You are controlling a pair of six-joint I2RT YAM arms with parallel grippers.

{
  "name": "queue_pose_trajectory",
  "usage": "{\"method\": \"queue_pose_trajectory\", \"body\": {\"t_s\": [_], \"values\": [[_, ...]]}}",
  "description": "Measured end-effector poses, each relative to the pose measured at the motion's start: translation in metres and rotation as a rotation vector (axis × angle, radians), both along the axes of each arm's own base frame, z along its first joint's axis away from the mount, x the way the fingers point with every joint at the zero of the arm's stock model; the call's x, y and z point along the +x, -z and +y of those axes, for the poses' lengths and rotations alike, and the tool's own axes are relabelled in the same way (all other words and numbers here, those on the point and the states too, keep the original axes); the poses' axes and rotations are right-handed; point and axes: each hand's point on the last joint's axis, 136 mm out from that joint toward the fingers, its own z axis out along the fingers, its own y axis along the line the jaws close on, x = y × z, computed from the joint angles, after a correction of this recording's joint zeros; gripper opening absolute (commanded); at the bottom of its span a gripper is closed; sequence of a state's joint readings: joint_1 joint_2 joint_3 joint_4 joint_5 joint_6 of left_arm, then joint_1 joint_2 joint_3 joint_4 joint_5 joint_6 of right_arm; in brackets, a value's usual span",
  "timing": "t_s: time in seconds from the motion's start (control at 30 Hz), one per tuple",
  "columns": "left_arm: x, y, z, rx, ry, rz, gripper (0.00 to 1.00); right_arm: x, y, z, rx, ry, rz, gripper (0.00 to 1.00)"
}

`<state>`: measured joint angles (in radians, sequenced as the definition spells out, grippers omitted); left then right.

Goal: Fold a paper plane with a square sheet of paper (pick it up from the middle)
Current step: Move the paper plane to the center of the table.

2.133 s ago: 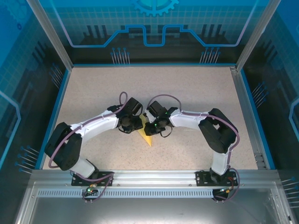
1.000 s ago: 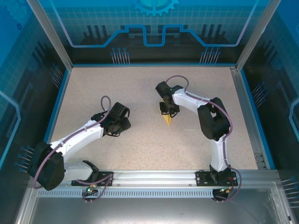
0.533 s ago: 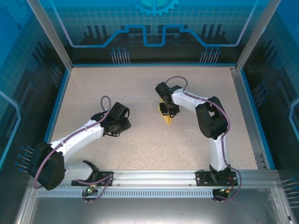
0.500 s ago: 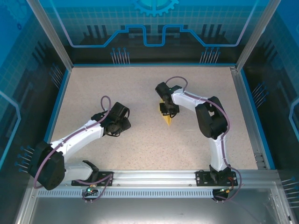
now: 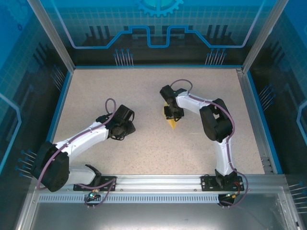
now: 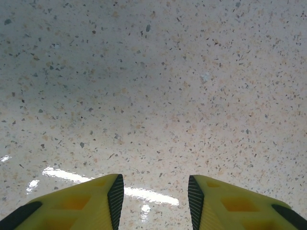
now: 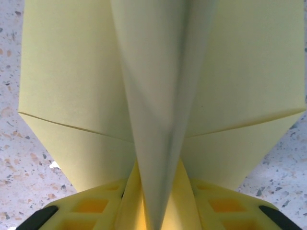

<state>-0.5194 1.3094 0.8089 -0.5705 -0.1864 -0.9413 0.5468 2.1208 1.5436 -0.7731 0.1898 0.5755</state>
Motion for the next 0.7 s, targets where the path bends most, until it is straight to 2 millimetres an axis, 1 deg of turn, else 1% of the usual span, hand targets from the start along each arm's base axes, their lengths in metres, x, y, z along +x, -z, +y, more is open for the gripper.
{"method": "queue_pose_trajectory", "body": {"t_s": [0.2, 0.27, 0.33, 0.43, 0.53, 0.6, 0.7], "values": [[0.001, -0.002, -0.001, -0.002, 0.001, -0.005, 0.43, 0.002, -0.006, 0.001, 0.031, 0.002, -0.005, 0.51], [0.002, -0.003, -0.001, -0.003, 0.001, -0.007, 0.43, 0.003, -0.012, 0.001, 0.038, -0.005, -0.017, 0.54], [0.002, -0.003, -0.001, -0.004, 0.001, -0.008, 0.43, 0.004, -0.026, 0.002, 0.059, -0.011, -0.041, 0.57], [0.002, -0.003, -0.001, -0.004, 0.001, -0.008, 0.43, 0.005, -0.061, 0.004, 0.101, -0.022, -0.109, 0.61], [0.002, -0.003, -0.001, -0.003, 0.001, -0.008, 0.43, 0.004, -0.105, 0.002, 0.148, -0.027, -0.205, 0.66], [0.003, -0.004, -0.002, -0.004, 0.003, -0.01, 0.44, 0.0, -0.136, -0.005, 0.169, -0.029, -0.285, 0.7], [0.005, -0.005, -0.003, -0.007, 0.005, -0.018, 0.44, -0.012, -0.172, -0.02, 0.182, -0.025, -0.399, 0.77]]}}
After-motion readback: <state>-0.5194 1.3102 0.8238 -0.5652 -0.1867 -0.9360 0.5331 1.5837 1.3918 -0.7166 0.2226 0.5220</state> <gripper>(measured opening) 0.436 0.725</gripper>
